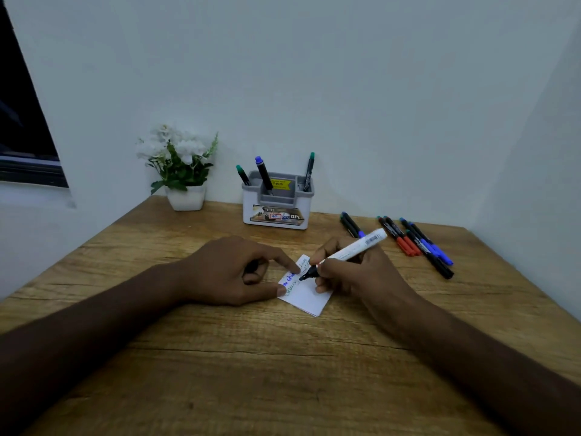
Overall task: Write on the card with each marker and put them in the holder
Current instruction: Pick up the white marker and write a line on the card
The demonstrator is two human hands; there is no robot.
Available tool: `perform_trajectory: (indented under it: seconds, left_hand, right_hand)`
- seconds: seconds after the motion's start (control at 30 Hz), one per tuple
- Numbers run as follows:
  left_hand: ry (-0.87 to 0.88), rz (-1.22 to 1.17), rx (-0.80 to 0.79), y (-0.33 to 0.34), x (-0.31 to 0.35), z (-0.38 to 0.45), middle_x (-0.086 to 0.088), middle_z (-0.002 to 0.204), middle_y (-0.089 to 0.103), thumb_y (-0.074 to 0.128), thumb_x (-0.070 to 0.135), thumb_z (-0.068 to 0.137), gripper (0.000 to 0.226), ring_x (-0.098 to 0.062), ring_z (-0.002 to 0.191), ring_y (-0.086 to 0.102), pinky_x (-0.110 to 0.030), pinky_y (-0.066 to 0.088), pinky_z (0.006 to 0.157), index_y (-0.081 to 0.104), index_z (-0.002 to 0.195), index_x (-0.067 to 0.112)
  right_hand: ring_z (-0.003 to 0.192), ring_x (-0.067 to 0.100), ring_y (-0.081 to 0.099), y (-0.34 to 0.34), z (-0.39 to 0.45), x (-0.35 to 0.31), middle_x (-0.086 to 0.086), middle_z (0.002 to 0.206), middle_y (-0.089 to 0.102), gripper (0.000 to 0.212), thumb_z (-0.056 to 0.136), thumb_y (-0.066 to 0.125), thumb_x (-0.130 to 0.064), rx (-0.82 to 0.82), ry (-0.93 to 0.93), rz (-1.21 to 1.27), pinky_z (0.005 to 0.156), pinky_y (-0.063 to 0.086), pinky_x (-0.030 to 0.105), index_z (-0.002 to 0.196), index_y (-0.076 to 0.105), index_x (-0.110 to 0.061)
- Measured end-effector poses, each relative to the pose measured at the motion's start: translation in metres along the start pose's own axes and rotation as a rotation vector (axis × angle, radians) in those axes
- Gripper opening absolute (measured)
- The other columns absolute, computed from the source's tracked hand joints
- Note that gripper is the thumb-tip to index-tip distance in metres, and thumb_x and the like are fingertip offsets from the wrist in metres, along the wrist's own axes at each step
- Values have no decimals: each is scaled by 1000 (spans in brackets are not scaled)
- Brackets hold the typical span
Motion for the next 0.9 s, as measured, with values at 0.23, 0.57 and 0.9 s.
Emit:
perform_trajectory:
  seconds: [0.23,0.57,0.9]
  left_hand:
    - [2,-27,6,-1,0,-1,10,59,56,69,56,94,37,-7,57,55,-31,36,56,63,130,50]
    - [22,-24,17,0,-2,0,11,58,56,69,55,94,37,-8,57,56,-27,35,55,64,130,50]
    - [16,-35,1,0,-3,1,7,62,59,67,57,94,39,-10,58,57,-33,40,56,62,132,52]
  right_hand:
    - [74,7,75,1,-1,9,2,85,83,3,86,80,-17,17,59,-283,69,59,26,86,81,-14]
    - [89,4,77,8,-3,4,-10,93,83,4,86,84,-24,-42,-16,-420,77,63,27,88,83,-28]
    - [88,2,77,9,-3,4,-12,92,83,7,86,82,-24,-53,-29,-416,71,61,21,86,82,-31]
Point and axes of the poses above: each hand's wrist, its own z-axis towards the middle knuckle, its own y-axis out of the palm, x = y × z, the point moved 10 cm from there along z, towards the middle knuckle
